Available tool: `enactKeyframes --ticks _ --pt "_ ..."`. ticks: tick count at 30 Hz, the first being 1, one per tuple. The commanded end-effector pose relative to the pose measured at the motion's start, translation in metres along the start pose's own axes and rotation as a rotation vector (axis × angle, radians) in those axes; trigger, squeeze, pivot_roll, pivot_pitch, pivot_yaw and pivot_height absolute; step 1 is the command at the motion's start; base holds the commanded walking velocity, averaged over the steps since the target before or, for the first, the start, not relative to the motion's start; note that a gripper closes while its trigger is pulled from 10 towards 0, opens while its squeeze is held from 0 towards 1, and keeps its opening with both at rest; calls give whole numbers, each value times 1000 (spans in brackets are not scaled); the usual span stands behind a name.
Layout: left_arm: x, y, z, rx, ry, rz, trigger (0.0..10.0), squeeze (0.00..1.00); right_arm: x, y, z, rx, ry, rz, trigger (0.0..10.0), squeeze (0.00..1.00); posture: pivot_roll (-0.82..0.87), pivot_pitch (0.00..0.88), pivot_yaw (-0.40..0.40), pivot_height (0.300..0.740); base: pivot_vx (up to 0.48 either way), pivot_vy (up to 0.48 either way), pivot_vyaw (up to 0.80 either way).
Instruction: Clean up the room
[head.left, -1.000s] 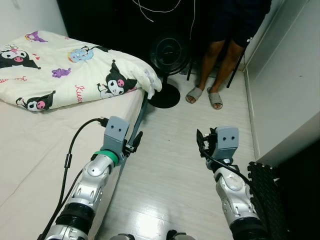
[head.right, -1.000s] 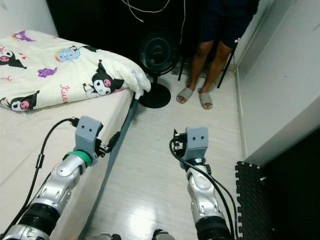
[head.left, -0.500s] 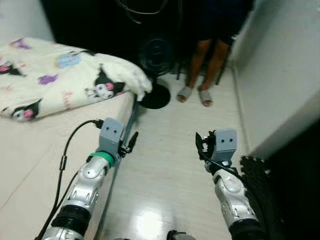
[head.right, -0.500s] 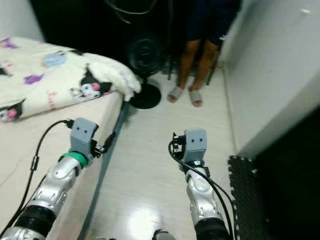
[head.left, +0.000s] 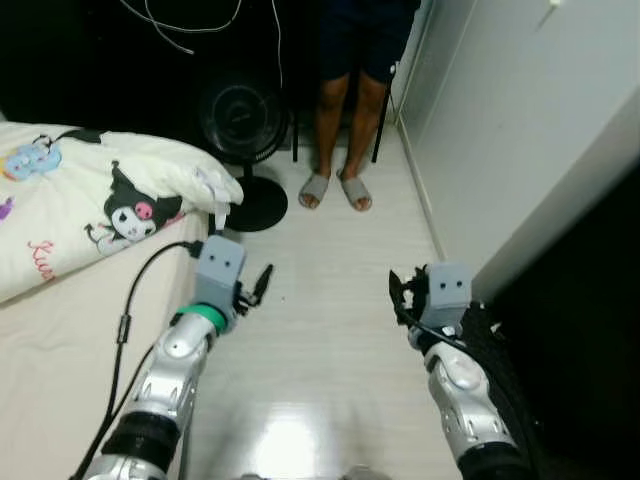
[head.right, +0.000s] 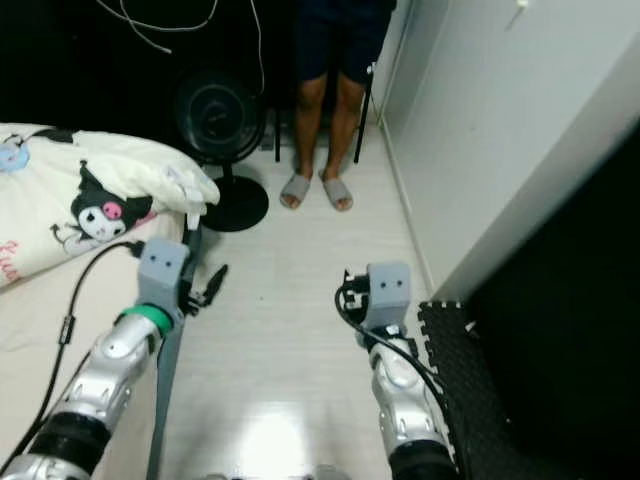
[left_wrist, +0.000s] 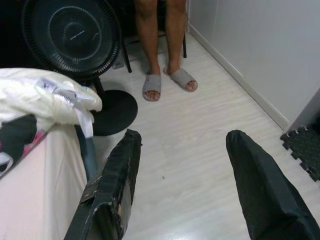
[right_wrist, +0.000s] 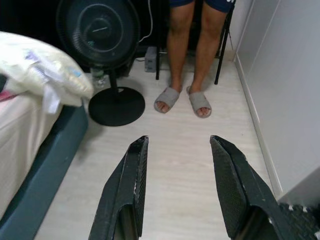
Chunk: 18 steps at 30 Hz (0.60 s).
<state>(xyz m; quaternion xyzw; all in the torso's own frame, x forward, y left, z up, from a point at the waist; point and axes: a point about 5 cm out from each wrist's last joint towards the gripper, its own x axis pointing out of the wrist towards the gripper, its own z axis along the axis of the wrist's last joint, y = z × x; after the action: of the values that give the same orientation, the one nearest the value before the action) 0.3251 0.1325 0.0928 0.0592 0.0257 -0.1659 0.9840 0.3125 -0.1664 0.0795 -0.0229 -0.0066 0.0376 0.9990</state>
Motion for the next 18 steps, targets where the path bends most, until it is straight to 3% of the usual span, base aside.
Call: enactKeyframes --ticks 1,18 --pt "0 -5 -4 -6 14 -15 10000 0 -2 -2 -3 0 10 -9 10000 0 -24 76 58 740 465 0 0" --pt "0 -4 -6 -18 24 -4 10000 0 -1 -3 -3 2 10 -5 10000 0 -23 68 53 740 440 0 0"
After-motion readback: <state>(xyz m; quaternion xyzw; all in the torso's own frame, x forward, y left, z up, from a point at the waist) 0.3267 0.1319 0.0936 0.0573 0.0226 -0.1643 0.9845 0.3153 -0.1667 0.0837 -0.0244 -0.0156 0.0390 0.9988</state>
